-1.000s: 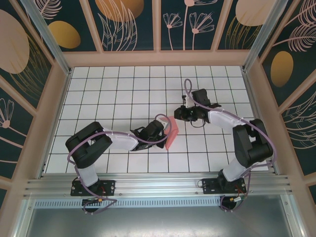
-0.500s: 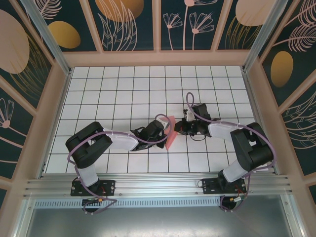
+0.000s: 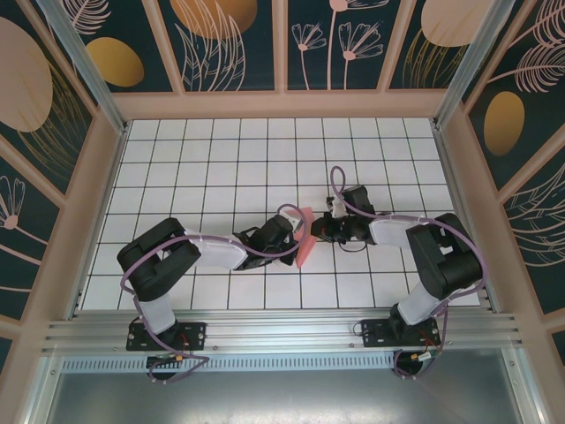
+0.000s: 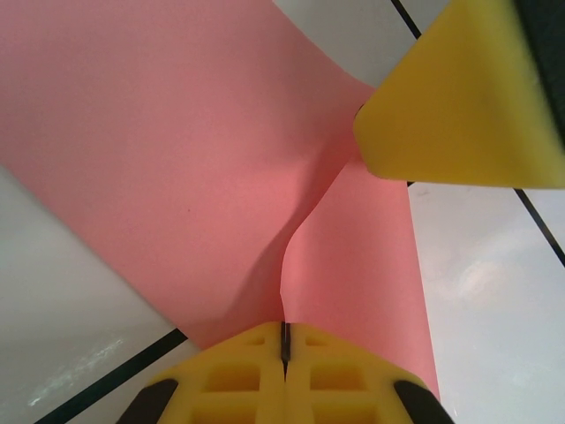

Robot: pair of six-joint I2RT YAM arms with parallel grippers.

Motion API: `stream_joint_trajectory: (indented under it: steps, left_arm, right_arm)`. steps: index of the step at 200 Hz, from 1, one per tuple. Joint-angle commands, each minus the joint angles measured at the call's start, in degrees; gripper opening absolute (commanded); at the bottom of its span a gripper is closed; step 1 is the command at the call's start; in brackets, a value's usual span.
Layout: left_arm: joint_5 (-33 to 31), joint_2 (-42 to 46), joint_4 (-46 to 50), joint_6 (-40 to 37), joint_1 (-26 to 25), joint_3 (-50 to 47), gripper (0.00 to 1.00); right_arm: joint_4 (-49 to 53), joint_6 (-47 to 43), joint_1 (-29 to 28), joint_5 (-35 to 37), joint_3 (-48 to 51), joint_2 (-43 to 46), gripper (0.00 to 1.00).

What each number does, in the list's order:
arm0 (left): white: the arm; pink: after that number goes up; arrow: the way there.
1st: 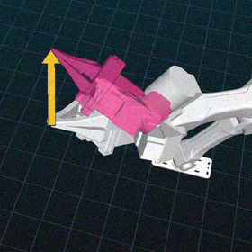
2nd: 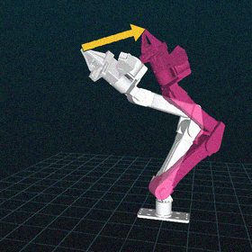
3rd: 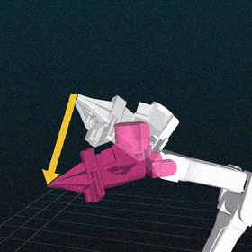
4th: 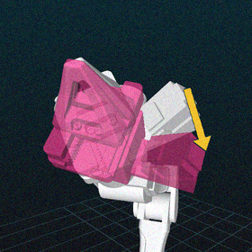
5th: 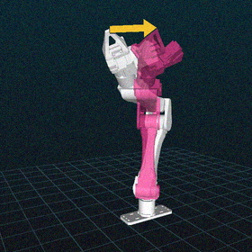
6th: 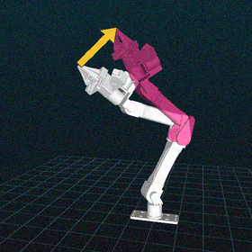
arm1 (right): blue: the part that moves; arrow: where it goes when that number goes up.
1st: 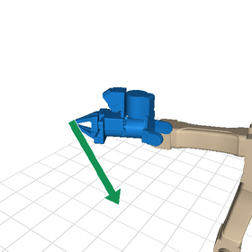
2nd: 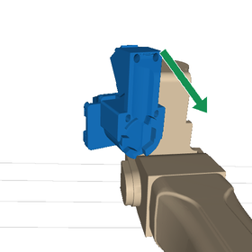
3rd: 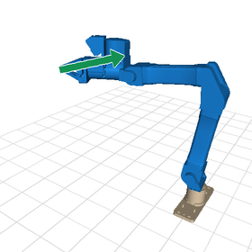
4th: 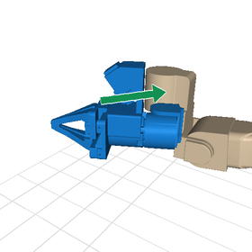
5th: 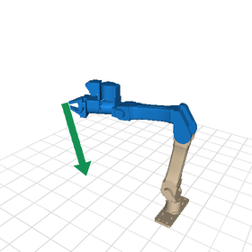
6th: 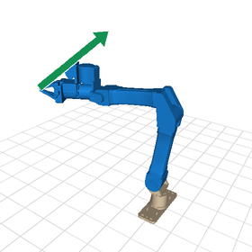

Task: Fold a paper plane with a square sheet of paper (pick it up from the middle)
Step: Third fold the triangle at the center of the table.

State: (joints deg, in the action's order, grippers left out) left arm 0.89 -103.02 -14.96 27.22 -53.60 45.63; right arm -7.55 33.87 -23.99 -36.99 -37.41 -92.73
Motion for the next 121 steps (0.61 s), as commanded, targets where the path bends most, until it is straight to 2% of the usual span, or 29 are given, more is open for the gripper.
stream_joint_trajectory:
  steps: [1,121]
  left_arm:
    - [-0.1,-0.8,3.2,-0.5,0.3,-0.8,0.0]
    - [-1.1,-0.8,5.3,-0.3,0.3,-0.6,0.0]
  right_arm:
    - [-2.5,0.5,-0.2,-0.2,1.4,-1.6,0.04]
    - [-4.0,-1.2,1.4,0.7,2.9,-5.9,0.06]
